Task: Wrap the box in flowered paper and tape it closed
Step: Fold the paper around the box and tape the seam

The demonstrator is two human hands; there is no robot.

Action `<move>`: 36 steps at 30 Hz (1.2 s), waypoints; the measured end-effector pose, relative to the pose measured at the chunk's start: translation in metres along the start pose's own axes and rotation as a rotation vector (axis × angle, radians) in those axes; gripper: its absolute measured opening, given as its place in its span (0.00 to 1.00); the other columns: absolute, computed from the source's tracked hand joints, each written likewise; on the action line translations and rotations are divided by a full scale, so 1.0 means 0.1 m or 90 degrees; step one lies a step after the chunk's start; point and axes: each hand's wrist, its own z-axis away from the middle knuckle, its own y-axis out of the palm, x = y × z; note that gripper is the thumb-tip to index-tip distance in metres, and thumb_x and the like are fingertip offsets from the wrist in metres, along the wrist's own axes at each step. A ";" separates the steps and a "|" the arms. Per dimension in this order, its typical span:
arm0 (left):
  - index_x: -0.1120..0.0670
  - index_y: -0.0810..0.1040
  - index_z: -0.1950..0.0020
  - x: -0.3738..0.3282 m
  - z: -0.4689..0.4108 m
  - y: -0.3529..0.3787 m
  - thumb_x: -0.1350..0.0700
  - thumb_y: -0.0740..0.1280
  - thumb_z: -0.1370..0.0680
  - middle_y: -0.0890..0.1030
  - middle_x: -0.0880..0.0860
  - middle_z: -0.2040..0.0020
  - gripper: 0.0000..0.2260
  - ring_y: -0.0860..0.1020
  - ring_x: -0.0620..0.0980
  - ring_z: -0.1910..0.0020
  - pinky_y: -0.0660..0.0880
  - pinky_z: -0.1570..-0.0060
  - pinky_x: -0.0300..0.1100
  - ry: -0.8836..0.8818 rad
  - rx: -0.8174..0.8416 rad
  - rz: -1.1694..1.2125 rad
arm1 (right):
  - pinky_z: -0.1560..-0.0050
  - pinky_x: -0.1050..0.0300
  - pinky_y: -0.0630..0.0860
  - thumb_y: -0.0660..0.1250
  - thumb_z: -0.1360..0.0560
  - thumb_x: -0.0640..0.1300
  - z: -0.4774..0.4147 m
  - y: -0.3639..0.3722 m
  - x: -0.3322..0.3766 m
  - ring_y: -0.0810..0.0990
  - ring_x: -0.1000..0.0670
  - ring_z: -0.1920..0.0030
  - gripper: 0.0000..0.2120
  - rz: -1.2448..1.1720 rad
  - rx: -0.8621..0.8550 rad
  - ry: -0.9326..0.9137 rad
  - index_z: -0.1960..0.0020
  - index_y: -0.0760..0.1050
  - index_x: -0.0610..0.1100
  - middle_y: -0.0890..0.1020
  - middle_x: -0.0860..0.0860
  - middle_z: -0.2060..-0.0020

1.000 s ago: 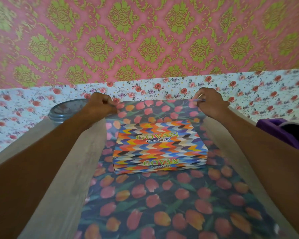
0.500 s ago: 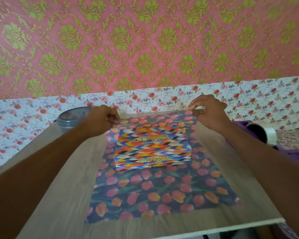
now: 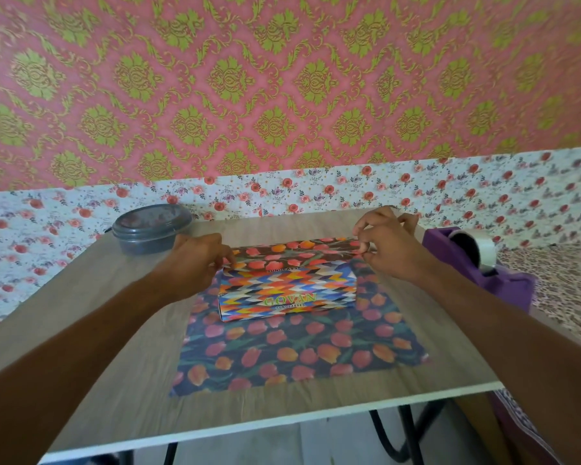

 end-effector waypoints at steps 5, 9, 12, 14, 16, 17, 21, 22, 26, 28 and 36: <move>0.47 0.86 0.46 -0.06 0.05 0.01 0.69 0.72 0.31 0.71 0.44 0.62 0.20 0.69 0.45 0.64 0.67 0.60 0.45 0.044 0.007 -0.017 | 0.47 0.33 0.71 0.74 0.45 0.29 0.05 0.13 -0.07 0.73 0.56 0.43 0.17 -0.009 0.082 -0.008 0.69 0.77 0.51 0.83 0.55 0.54; 0.48 0.86 0.46 -0.15 0.12 0.01 0.68 0.71 0.32 0.77 0.50 0.46 0.20 0.78 0.52 0.49 0.70 0.52 0.50 0.029 0.024 -0.039 | 0.47 0.31 0.71 0.66 0.44 0.33 0.09 0.23 -0.18 0.79 0.53 0.41 0.21 -0.007 0.107 -0.018 0.65 0.68 0.58 0.81 0.59 0.52; 0.50 0.82 0.39 -0.23 0.18 -0.05 0.58 0.63 0.30 0.78 0.48 0.36 0.21 0.77 0.51 0.39 0.66 0.43 0.52 -0.010 0.110 -0.021 | 0.43 0.29 0.72 0.64 0.43 0.36 0.10 0.24 -0.20 0.79 0.53 0.40 0.15 -0.035 0.106 -0.030 0.64 0.73 0.56 0.77 0.66 0.53; 0.50 0.80 0.37 -0.24 0.21 -0.13 0.50 0.62 0.30 0.80 0.47 0.39 0.22 0.78 0.53 0.42 0.66 0.42 0.51 -0.038 0.126 0.034 | 0.37 0.32 0.71 0.66 0.39 0.36 0.10 0.22 -0.17 0.78 0.51 0.41 0.13 -0.043 0.128 -0.023 0.60 0.80 0.51 0.82 0.60 0.52; 0.48 0.78 0.35 -0.24 0.23 -0.19 0.38 0.61 0.30 0.80 0.46 0.40 0.27 0.79 0.54 0.43 0.68 0.40 0.52 -0.054 0.136 0.092 | 0.40 0.33 0.74 0.64 0.41 0.36 0.10 0.14 -0.09 0.81 0.48 0.40 0.12 -0.045 0.149 -0.012 0.64 0.79 0.50 0.86 0.51 0.53; 0.46 0.77 0.33 -0.25 0.22 -0.21 0.33 0.59 0.31 0.79 0.45 0.38 0.31 0.78 0.52 0.42 0.68 0.38 0.54 -0.054 0.162 0.105 | 0.41 0.34 0.75 0.64 0.41 0.36 0.11 0.10 -0.06 0.81 0.48 0.38 0.13 -0.047 0.150 0.001 0.68 0.76 0.54 0.87 0.50 0.53; 0.42 0.69 0.26 -0.37 0.16 -0.24 0.16 0.47 0.38 0.72 0.41 0.33 0.49 0.74 0.46 0.38 0.68 0.35 0.53 -0.064 0.269 -0.020 | 0.34 0.40 0.72 0.70 0.40 0.33 0.14 -0.04 0.07 0.77 0.53 0.31 0.20 -0.058 0.145 0.041 0.72 0.70 0.58 0.87 0.53 0.49; 0.43 0.70 0.26 -0.39 0.16 -0.23 0.15 0.43 0.38 0.73 0.42 0.33 0.50 0.74 0.46 0.38 0.70 0.36 0.52 -0.062 0.264 -0.037 | 0.33 0.41 0.71 0.71 0.40 0.34 0.14 -0.03 0.07 0.76 0.53 0.31 0.15 -0.067 0.146 0.039 0.71 0.73 0.54 0.87 0.54 0.48; 0.47 0.76 0.30 -0.42 0.19 -0.22 0.15 0.42 0.39 0.75 0.47 0.34 0.53 0.75 0.47 0.38 0.74 0.39 0.48 -0.054 0.225 0.023 | 0.34 0.43 0.68 0.71 0.35 0.37 0.17 -0.03 0.20 0.77 0.52 0.32 0.08 -0.095 0.110 0.052 0.63 0.78 0.51 0.85 0.55 0.45; 0.48 0.77 0.30 -0.40 0.24 -0.18 0.16 0.47 0.37 0.75 0.47 0.32 0.51 0.73 0.47 0.35 0.74 0.37 0.47 -0.070 0.208 0.042 | 0.36 0.44 0.68 0.68 0.33 0.45 0.17 -0.04 0.31 0.78 0.51 0.34 0.05 -0.112 0.048 0.009 0.57 0.78 0.51 0.83 0.53 0.44; 0.45 0.75 0.32 -0.49 0.48 -0.05 0.22 0.67 0.38 0.77 0.44 0.36 0.42 0.77 0.46 0.40 0.75 0.42 0.43 -0.218 0.038 0.219 | 0.29 0.43 0.61 0.62 0.28 0.69 0.15 0.08 0.73 0.68 0.53 0.24 0.34 0.043 0.250 -0.090 0.28 0.74 0.53 0.72 0.54 0.26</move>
